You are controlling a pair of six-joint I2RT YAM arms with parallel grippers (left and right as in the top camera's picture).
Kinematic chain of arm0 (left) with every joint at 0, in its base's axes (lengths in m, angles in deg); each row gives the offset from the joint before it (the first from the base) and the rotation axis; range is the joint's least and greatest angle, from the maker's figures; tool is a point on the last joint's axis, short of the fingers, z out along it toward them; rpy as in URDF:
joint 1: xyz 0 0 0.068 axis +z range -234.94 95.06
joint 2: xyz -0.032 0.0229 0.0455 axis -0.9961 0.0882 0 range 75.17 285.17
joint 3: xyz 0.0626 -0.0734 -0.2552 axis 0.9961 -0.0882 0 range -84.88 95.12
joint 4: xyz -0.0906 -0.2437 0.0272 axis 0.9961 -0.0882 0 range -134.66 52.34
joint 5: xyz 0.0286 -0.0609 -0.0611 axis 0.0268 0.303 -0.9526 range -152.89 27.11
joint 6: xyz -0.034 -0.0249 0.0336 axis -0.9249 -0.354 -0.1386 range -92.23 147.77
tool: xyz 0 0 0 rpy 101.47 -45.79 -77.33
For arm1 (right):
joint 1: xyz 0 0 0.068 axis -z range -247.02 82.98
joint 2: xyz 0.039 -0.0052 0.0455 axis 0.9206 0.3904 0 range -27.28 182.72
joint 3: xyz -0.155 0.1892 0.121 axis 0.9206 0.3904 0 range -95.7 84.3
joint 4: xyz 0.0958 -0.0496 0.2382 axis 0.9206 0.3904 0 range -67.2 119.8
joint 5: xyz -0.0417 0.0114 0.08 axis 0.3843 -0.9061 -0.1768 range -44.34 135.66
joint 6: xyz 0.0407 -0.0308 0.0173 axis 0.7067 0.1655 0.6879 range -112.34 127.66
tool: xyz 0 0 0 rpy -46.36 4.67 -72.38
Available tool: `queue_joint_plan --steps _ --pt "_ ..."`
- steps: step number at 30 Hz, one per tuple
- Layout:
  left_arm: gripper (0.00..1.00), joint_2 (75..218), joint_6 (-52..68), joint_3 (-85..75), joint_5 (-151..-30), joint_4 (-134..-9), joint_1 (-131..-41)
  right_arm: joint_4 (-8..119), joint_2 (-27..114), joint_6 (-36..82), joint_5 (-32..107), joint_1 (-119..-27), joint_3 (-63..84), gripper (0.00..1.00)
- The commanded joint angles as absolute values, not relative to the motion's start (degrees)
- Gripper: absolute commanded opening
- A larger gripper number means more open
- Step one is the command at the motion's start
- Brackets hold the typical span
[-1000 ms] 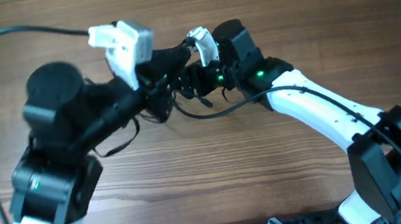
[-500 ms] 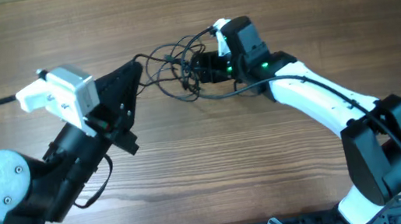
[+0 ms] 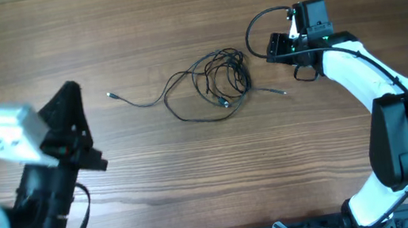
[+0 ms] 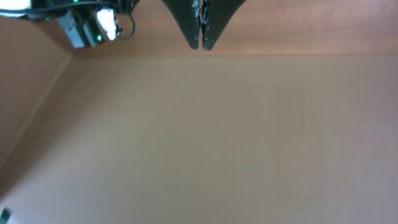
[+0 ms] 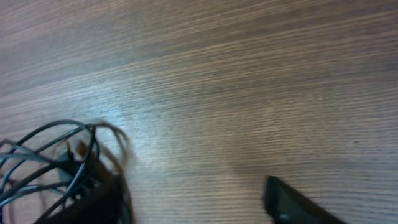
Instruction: Untangle cables
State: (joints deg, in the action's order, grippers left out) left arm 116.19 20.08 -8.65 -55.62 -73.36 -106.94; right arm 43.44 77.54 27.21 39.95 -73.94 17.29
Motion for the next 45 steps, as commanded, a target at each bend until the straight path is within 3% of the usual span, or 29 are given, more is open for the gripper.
queue_joint_plan --steps 1,2,4,5,7,10,11,15,17,18,19,20,21,24,26,27,32,38,45 --pt "0.08 125.85 16.33 -8.74 -62.22 -79.07 -106.90 43.22 78.26 25.88 28.89 -72.38 17.56 0.56" --pt "0.09 129.32 16.02 -8.74 -66.35 -79.61 -106.90 43.05 78.26 25.92 25.94 -71.51 17.56 0.52" --pt "0.24 138.15 15.08 -8.74 -76.12 -79.57 -106.90 43.14 78.26 25.90 17.04 -67.25 17.56 0.50" --pt "0.50 146.76 15.10 -8.74 -83.66 -78.58 -107.05 43.95 78.26 25.88 12.04 -63.79 17.56 0.54" --pt "0.69 156.32 15.12 -8.74 -88.04 -75.90 -108.30 45.23 78.26 25.81 8.56 -60.69 17.56 0.63" --pt "0.77 171.57 15.12 -8.74 -88.60 -67.79 -112.76 48.10 78.26 25.57 8.34 -58.20 17.58 0.71" --pt "0.85 176.64 15.10 -8.74 -88.56 -63.94 -114.70 48.95 78.26 25.59 8.32 -58.20 17.58 0.74" --pt "0.89 187.90 13.75 -8.74 -80.45 -56.90 -118.09 50.20 78.28 24.15 8.32 -58.33 17.58 0.76" --pt "0.84 191.46 13.37 -8.74 -79.49 -55.44 -118.90 50.79 78.28 24.17 8.30 -59.18 17.58 0.76" --pt "0.71 192.49 13.40 -8.74 -78.99 -55.04 -119.12 51.00 78.28 24.13 8.30 -59.77 17.58 0.76" --pt "0.28 193.45 13.40 -8.74 -77.52 -54.98 -119.14 51.22 78.28 24.13 8.32 -60.71 17.58 0.76" --pt "0.09 194.06 13.42 -8.74 -75.77 -55.02 -119.12 51.49 78.28 24.04 8.32 -62.02 17.58 0.76" --pt "0.04 194.06 13.90 -8.74 -74.99 -55.26 -118.98 51.64 78.28 23.54 8.30 -62.79 17.58 0.76" --pt "0.04 192.10 17.00 -8.74 -78.16 -57.21 -117.26 52.14 78.28 22.62 6.00 -66.31 17.58 0.74" --pt "0.04 189.84 17.11 -8.74 -84.45 -58.94 -114.74 51.53 78.28 22.88 -1.45 -67.40 17.58 0.61" --pt "0.04 188.31 17.11 -8.74 -91.84 -59.13 -112.23 50.85 78.28 22.88 -4.62 -67.38 17.58 0.57" --pt "0.04 186.35 20.35 -8.74 -125.30 -59.31 -100.91 49.41 78.28 23.12 -8.25 -67.55 18.06 0.58" --pt "0.04 186.35 30.44 -8.74 -138.33 -59.33 -99.62 31.46 79.11 30.03 -20.18 -69.70 25.69 0.58" --pt "0.04 186.39 35.12 -8.78 -139.57 -59.29 -101.26 22.11 79.46 33.35 -26.37 -70.83 28.33 0.54"
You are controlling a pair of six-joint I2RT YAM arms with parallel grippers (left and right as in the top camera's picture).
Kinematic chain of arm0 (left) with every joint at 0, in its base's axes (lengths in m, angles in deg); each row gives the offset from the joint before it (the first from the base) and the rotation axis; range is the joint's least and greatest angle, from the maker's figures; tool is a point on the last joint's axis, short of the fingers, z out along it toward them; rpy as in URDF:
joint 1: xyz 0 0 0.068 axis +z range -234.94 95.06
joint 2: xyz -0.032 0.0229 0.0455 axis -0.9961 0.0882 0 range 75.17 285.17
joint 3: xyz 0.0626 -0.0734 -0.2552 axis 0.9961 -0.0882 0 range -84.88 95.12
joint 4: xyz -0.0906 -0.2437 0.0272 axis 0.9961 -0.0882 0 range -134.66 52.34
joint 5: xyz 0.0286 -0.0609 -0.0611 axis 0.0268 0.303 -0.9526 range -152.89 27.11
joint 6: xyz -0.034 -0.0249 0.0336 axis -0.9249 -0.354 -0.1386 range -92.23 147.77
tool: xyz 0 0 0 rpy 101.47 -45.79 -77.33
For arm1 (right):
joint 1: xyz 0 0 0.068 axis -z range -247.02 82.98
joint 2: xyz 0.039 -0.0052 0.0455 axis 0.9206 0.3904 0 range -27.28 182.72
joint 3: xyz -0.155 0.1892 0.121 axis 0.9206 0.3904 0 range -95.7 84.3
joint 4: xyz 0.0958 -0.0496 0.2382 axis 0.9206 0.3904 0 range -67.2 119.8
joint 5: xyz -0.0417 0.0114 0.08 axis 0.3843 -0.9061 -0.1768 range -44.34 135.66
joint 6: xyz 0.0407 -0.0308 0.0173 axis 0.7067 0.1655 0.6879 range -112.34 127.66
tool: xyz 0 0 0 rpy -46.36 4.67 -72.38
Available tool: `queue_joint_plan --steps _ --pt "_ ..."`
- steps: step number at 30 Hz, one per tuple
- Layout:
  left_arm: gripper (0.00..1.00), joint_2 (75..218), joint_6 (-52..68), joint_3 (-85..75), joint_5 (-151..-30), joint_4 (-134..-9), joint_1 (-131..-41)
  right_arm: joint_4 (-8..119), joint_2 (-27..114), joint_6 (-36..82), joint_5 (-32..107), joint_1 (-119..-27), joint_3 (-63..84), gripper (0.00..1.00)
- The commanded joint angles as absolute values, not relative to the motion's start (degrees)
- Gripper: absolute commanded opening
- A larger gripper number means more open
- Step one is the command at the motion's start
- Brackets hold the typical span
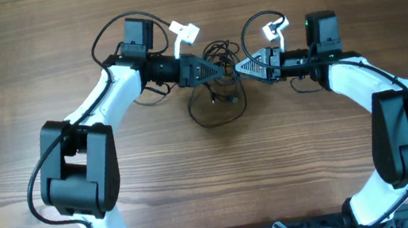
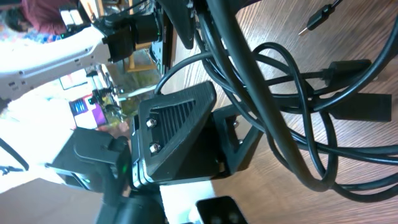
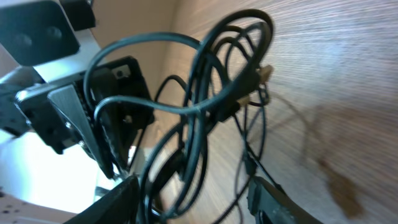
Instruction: Untangle cables
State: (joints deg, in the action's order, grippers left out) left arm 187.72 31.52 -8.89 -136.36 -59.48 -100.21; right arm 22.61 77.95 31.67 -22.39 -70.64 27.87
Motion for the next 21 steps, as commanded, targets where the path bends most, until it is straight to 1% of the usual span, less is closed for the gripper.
queue_joint_plan --steps 1,2,3,6,7,8,9,11,14,17,19,21 --pt "0.04 186.39 35.14 -8.78 -139.55 -59.31 -101.50 22.00 79.46 33.24 -25.91 -70.83 28.33 0.48" --pt "0.04 186.39 35.14 -8.78 -139.49 -59.35 -101.59 21.74 79.46 33.33 -25.19 -70.83 28.33 0.34" --pt "0.04 186.39 35.12 -8.81 -139.33 -59.59 -101.61 21.04 79.46 33.37 -24.23 -70.81 28.33 0.22" --pt "0.04 186.41 36.70 -8.81 -139.38 -62.30 -101.61 19.79 79.46 33.59 -24.03 -70.83 28.33 0.20" --pt "0.04 186.41 38.01 -8.81 -139.38 -63.57 -101.61 19.86 79.46 33.81 -22.78 -70.83 28.33 0.15" --pt "0.04 186.41 39.89 -8.81 -139.40 -65.41 -101.61 19.90 79.46 33.83 -20.47 -70.83 28.40 0.07" --pt "0.04 186.41 41.29 -8.81 -139.40 -66.65 -101.61 19.99 79.46 33.79 -18.17 -70.83 28.55 0.04" --pt "0.04 186.41 42.77 -8.81 -137.98 -69.08 -101.48 22.61 79.46 33.55 -10.17 -70.83 28.57 0.04" --pt "0.06 186.41 42.73 -8.81 -127.53 -72.57 -101.48 26.79 79.46 33.20 -0.77 -70.83 28.57 0.04" --pt "0.08 186.41 40.67 -8.81 -110.55 -79.28 -101.50 32.16 79.46 30.14 6.31 -70.83 28.57 0.04" --pt "0.07 186.46 35.06 -8.81 -98.44 -81.56 -101.50 35.03 79.46 30.09 9.98 -70.83 28.57 0.04" --pt "0.08 186.46 25.81 -8.81 -83.14 -82.98 -101.48 36.69 79.46 30.07 13.48 -70.83 28.57 0.04"
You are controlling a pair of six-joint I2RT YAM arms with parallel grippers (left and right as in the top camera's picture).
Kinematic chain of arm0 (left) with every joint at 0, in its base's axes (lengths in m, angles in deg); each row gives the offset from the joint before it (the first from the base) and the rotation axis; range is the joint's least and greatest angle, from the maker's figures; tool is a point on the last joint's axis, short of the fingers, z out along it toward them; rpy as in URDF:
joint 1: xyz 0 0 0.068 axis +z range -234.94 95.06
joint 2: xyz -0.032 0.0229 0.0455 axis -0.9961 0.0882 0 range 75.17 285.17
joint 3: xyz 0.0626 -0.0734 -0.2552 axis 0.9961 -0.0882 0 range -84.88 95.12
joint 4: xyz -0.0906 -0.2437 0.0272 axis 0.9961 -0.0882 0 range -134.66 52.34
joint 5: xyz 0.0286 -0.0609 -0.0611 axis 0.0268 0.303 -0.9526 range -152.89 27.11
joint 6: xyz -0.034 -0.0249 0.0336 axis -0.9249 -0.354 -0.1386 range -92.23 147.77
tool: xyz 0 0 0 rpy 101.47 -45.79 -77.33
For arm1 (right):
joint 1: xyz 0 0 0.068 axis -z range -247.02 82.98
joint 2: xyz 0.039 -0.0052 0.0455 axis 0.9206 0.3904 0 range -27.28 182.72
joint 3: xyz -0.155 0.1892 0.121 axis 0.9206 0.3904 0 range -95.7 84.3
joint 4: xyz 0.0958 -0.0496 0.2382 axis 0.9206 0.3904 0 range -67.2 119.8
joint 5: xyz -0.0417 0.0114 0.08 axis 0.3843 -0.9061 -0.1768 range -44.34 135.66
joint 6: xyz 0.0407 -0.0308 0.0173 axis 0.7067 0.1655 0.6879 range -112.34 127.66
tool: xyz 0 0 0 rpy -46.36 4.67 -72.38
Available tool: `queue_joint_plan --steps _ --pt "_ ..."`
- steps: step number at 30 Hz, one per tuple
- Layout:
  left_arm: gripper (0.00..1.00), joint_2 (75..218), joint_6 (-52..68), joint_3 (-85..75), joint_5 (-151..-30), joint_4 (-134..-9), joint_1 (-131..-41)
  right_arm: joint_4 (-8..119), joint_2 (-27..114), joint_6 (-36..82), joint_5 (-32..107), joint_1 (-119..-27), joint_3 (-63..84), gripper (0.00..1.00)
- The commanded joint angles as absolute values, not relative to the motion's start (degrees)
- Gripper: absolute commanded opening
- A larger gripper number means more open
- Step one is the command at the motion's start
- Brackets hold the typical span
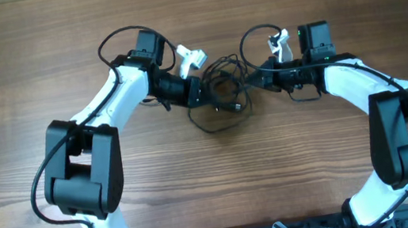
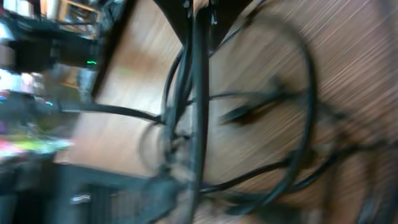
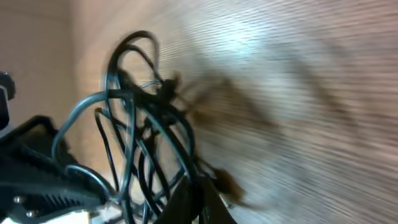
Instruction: Untangle cables
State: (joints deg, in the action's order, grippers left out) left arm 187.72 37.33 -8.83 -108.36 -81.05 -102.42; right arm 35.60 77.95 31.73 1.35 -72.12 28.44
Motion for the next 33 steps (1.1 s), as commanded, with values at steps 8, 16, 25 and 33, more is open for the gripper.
queue_joint_plan --steps 8,16,25,33 --pt "0.15 186.44 14.80 -8.78 -70.46 -86.39 -99.51 40.78 79.44 26.99 25.17 -70.83 28.31 0.04" --pt "0.71 186.04 27.28 -5.00 -105.56 -74.76 -100.69 41.80 79.33 15.19 -12.29 -71.16 25.42 0.04" --pt "0.55 186.06 21.07 -5.00 -101.94 -63.50 -107.88 41.30 79.33 15.17 -6.19 -75.97 25.75 0.04" --pt "0.43 189.34 14.86 -5.05 -89.76 -63.20 -110.35 40.84 79.33 15.17 -6.26 -76.56 25.75 0.04"
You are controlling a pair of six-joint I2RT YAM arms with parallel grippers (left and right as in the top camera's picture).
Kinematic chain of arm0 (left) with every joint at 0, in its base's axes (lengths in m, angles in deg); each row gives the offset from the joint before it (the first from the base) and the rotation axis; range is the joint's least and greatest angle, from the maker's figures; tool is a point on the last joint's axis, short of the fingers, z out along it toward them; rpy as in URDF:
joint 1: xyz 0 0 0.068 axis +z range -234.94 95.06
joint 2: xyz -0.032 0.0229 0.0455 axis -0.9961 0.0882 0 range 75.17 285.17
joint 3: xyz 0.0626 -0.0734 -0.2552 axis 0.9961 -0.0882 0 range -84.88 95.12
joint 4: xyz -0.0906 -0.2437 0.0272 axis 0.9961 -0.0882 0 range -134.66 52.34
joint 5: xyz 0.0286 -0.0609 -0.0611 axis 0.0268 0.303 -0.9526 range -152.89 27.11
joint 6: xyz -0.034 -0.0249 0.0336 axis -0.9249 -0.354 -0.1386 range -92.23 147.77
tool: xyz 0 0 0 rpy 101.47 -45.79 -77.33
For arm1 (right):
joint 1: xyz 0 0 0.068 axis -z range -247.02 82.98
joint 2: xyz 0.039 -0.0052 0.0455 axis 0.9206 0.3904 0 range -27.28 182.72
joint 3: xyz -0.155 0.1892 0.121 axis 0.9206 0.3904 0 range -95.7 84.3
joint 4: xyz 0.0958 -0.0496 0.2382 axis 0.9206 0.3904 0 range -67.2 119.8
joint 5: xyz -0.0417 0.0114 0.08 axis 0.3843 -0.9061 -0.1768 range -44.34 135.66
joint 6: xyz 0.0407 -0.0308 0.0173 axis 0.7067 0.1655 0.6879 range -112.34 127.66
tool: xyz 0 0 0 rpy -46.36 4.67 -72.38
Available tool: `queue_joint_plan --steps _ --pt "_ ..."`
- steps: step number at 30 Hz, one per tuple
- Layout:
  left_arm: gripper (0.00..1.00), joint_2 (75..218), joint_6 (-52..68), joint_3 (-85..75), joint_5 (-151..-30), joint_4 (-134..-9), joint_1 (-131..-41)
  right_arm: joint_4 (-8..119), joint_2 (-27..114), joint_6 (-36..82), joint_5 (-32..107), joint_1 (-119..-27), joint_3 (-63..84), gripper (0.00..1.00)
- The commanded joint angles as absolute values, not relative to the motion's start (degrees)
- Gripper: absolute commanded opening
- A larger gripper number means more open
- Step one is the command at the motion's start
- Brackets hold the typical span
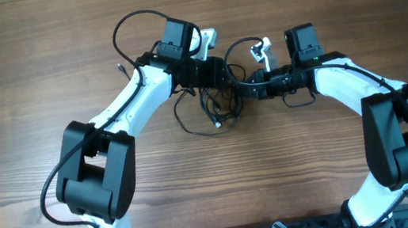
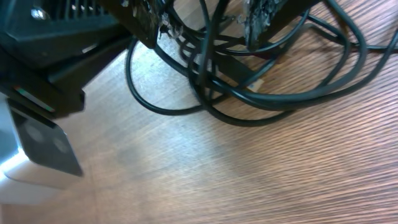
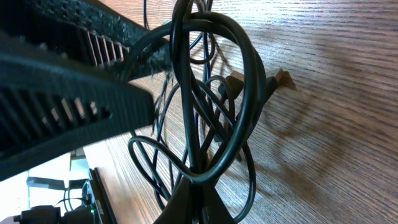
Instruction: Untangle cables
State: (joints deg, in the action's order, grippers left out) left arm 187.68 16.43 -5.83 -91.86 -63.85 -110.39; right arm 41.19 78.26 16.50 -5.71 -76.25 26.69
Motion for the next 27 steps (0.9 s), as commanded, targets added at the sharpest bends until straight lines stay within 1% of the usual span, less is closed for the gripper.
queue_joint_plan --steps 1,4,6,7,11,13,14,16,18,19,27 --pt "0.43 189.58 14.88 -5.05 -89.70 -62.78 -110.35 40.86 79.33 15.14 -6.26 -76.56 25.75 0.04" --pt "0.45 189.63 14.86 -5.05 -87.12 -61.54 -110.35 40.84 79.33 15.10 -6.89 -76.56 25.75 0.04" --pt "0.55 189.63 14.86 -5.05 -87.01 -61.19 -110.37 40.84 79.33 14.90 -6.89 -76.56 25.75 0.04" --pt "0.57 189.63 14.84 -5.05 -87.03 -61.14 -110.42 40.84 79.33 14.55 -6.89 -76.56 25.75 0.04" --pt "0.58 189.93 14.84 -5.05 -86.99 -61.01 -110.88 40.84 79.33 13.79 -6.89 -76.56 25.75 0.04" --pt "0.58 191.11 14.82 -5.05 -87.01 -60.97 -111.38 40.84 79.33 13.79 -6.87 -76.56 25.75 0.04" --pt "0.54 191.72 14.40 -5.05 -86.99 -60.99 -111.64 40.84 79.33 13.77 -6.87 -76.56 25.75 0.04" --pt "0.36 193.41 13.79 -5.05 -86.75 -61.06 -111.90 40.84 79.33 13.79 -6.83 -76.56 25.75 0.04" --pt "0.09 193.63 13.81 -5.03 -82.99 -62.54 -111.31 40.84 79.33 13.83 -5.41 -76.56 25.75 0.04" --pt "0.04 193.25 13.79 -5.03 -81.70 -63.37 -110.74 40.93 79.33 13.83 -4.29 -76.56 25.75 0.04" --pt "0.04 190.46 13.88 -5.03 -80.36 -76.60 -97.21 44.14 79.33 16.91 13.52 -76.54 25.75 0.04"
